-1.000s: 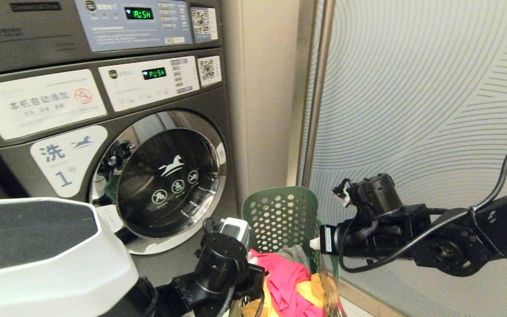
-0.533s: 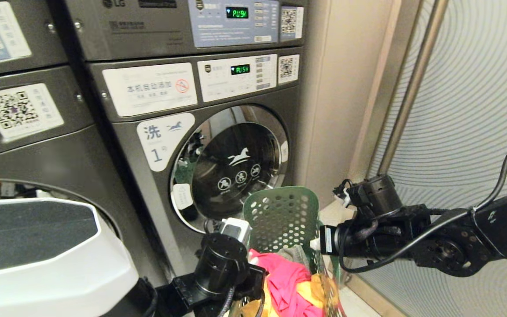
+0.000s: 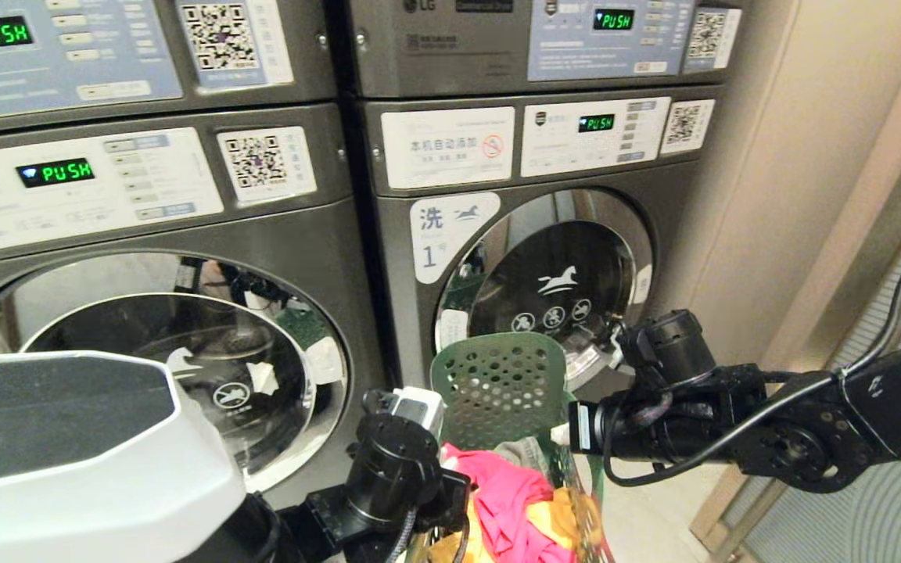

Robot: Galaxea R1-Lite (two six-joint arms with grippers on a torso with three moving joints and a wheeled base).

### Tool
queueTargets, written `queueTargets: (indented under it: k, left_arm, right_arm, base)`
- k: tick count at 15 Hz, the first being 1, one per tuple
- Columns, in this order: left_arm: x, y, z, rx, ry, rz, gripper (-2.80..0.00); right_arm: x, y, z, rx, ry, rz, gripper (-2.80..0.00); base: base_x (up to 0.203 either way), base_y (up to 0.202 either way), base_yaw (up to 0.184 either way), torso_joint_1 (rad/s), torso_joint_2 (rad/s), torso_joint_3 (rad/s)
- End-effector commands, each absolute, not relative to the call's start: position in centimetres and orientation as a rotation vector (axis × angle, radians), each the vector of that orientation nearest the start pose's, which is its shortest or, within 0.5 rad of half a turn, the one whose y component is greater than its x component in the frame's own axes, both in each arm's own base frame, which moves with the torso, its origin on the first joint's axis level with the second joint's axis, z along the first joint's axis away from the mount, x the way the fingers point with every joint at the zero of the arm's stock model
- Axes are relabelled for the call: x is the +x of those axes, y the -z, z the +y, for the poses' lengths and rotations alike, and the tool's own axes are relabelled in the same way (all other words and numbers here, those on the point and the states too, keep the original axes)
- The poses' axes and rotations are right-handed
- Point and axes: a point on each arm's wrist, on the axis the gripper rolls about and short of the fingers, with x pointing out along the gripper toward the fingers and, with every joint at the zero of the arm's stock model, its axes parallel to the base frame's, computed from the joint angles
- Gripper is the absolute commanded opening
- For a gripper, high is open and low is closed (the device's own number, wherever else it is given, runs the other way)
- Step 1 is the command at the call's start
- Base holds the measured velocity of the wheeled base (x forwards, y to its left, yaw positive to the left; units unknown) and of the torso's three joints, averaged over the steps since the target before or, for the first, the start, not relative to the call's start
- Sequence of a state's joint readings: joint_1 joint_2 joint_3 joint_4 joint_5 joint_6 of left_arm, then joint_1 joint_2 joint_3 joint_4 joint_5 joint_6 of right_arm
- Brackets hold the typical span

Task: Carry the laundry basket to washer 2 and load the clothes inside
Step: Pick up the clothes basket and put it beside the washing machine

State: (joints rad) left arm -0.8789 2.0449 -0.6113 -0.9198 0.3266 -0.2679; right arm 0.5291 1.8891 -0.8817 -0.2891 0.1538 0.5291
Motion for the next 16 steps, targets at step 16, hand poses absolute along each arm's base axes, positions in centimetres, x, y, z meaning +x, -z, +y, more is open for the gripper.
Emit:
queueTargets:
  k: [16]
  left_arm:
    - [21.27, -5.31, -24.54, 0.034, 0.474, 0.494, -2.80]
  right_arm:
    - [28.05, -10.91, 16.98, 0.332, -0.455, 0.869, -2.80]
  base:
    - [0.002, -0.005, 0.107, 0.001, 0.00, 0.002]
